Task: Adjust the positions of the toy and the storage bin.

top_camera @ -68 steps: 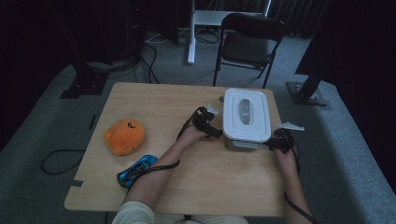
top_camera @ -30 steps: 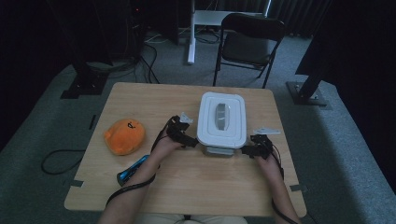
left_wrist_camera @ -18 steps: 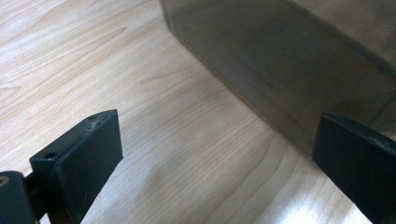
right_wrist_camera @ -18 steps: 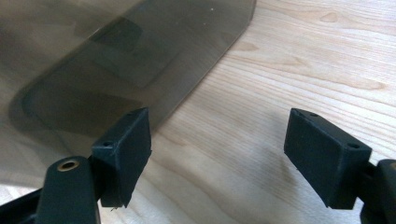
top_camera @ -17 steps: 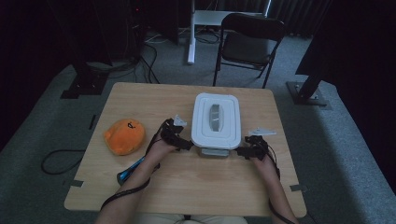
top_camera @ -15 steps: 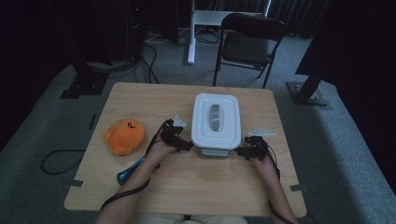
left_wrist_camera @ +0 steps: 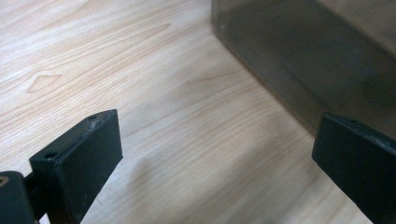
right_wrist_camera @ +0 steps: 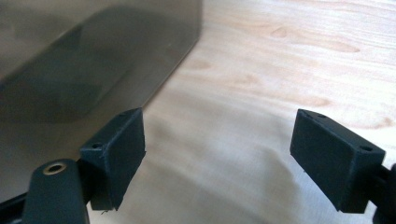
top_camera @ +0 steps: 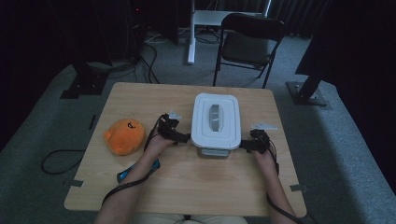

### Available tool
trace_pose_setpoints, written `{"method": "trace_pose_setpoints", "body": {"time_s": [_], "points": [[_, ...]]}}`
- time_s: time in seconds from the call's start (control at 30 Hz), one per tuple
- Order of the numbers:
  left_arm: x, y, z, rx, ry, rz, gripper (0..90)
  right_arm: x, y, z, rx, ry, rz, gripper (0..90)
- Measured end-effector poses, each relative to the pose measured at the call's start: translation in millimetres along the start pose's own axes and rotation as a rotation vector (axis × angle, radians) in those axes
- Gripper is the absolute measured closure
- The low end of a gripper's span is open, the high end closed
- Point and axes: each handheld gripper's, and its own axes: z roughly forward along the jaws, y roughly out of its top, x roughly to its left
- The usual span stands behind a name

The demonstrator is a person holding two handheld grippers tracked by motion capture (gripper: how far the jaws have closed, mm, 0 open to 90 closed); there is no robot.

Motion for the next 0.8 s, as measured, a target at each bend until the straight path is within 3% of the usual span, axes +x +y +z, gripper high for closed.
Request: {"method": "trace_pose_setpoints", "body": {"time_s": [0.2,0.37,0.53,0.8], "points": [[8.6,11.5,3.6,0.007,0.004,-0.004,2.3,-7.1,11.7,10.7,0.009,-0.001,0.041,17.1],[6.4,20.6,9.3,-0.010,0.022,0.003,2.3,-10.3,20.1,16.9,-0.003,0.002,0.068,16.3],[2.6,23.1,15.8,0.001,-0.023,0.010,2.3,-8.3,25.0,20.7,0.002,0.005,0.055,16.0],[-2.2,24.1,14.2,0.012,-0.007,0.019,2.9,-5.1,28.7,16.6,-0.012,0.012,0.040,19.5]]}}
